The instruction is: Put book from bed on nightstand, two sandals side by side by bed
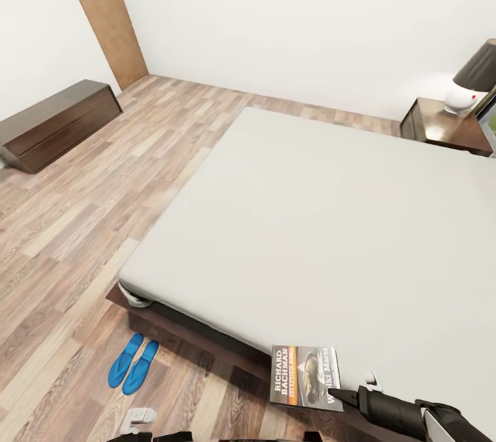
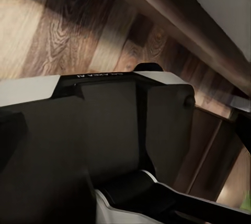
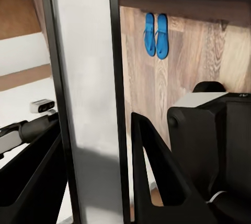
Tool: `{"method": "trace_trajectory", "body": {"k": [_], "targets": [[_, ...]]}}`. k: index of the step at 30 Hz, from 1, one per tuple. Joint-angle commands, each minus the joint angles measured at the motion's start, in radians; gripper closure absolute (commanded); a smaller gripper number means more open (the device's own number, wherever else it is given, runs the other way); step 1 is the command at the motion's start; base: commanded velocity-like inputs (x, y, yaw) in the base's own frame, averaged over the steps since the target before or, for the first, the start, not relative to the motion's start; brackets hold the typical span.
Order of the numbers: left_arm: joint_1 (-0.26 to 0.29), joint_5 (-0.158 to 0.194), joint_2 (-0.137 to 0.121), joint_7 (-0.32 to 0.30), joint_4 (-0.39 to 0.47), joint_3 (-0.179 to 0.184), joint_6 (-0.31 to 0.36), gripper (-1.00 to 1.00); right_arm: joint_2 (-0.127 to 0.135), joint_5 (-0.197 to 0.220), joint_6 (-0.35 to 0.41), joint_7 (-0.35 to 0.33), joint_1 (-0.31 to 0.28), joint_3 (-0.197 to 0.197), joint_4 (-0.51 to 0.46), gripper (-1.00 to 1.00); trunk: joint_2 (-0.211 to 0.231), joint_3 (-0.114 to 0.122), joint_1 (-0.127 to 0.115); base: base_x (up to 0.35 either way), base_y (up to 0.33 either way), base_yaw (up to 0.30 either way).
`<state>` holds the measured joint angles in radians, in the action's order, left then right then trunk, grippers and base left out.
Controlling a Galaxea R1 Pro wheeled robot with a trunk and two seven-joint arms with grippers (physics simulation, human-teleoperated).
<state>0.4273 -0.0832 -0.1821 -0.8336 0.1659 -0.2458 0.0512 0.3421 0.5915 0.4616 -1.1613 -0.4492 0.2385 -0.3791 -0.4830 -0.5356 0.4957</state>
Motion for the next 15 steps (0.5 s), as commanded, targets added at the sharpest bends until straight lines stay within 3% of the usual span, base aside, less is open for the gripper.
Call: {"method": "trace_trajectory", "body": {"k": [1,8,12,15], "targets": [[0.001,-0.009,0.001,-0.005,0.000,-0.009,0.005,-1.00,0.001,0.010,0.009,0.000,0.000,0.005,0.001,1.00,0.006,0.002,-0.003,0.000,0.000,0.291],[0.001,-0.009,0.002,-0.005,-0.020,-0.008,0.006,-1.00,-0.003,0.009,-0.006,0.001,0.000,0.006,0.022,1.00,0.055,0.024,-0.030,0.000,0.000,0.292],[0.001,-0.009,0.003,-0.005,-0.023,-0.008,0.006,-1.00,-0.006,0.012,-0.053,0.001,0.000,0.006,0.063,1.00,0.083,0.037,-0.046,0.000,0.000,0.292],[0.001,-0.009,0.004,-0.005,-0.023,-0.007,0.007,-1.00,-0.004,0.015,-0.056,-0.002,0.000,0.003,0.064,1.00,0.083,0.037,-0.046,0.000,0.000,0.292]]}}
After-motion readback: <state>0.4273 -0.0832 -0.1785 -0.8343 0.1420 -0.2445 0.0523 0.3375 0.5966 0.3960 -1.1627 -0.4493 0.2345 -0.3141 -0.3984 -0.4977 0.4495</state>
